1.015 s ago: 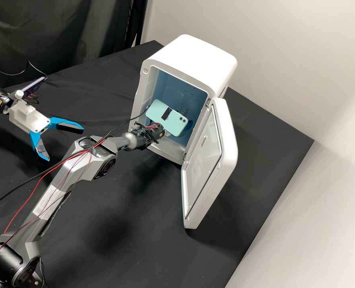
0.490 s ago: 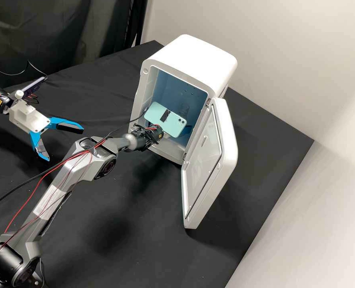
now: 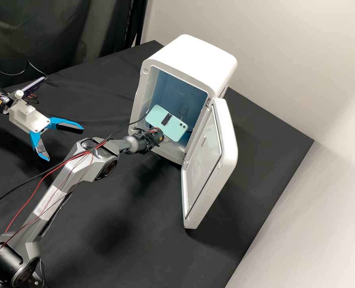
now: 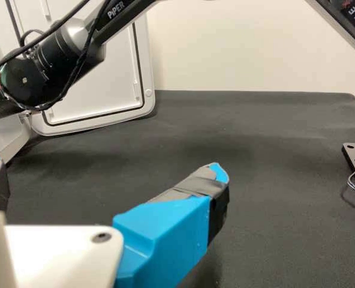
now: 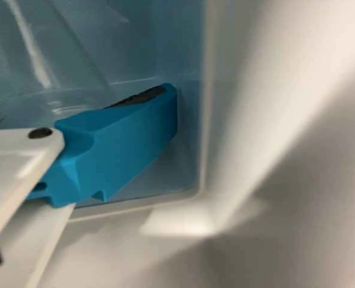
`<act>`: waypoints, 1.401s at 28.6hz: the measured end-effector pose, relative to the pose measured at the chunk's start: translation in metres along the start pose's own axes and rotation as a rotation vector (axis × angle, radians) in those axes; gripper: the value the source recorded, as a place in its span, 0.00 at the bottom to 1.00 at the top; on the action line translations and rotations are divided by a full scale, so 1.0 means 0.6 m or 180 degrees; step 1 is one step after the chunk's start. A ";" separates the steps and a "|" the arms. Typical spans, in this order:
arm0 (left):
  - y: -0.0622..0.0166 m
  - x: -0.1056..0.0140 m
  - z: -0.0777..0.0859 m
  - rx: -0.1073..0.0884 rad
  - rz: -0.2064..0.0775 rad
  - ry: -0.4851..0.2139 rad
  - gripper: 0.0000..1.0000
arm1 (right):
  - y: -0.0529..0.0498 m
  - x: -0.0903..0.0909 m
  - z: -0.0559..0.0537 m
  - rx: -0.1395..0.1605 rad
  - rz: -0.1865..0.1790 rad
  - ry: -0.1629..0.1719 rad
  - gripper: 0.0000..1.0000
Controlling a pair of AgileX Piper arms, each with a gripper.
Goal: Place the flask in the incubator
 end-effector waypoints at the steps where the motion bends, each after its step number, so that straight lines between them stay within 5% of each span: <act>1: 0.000 0.000 0.000 0.0000 0.0000 0.0000 1.00 | 0.000 0.000 0.000 0.0016 0.0000 0.0001 1.00; 6: 0.000 0.000 0.000 0.0000 0.0000 0.0000 1.00 | 0.000 0.000 0.002 0.0041 -0.0014 0.0021 1.00; 12: 0.001 -0.002 0.000 0.0006 0.0013 -0.0003 1.00 | 0.004 -0.001 0.001 0.0188 -0.0017 0.0061 1.00; 40: -0.001 -0.005 0.003 -0.0001 -0.0004 -0.0013 1.00 | 0.016 -0.005 -0.007 0.0243 0.0047 0.0145 1.00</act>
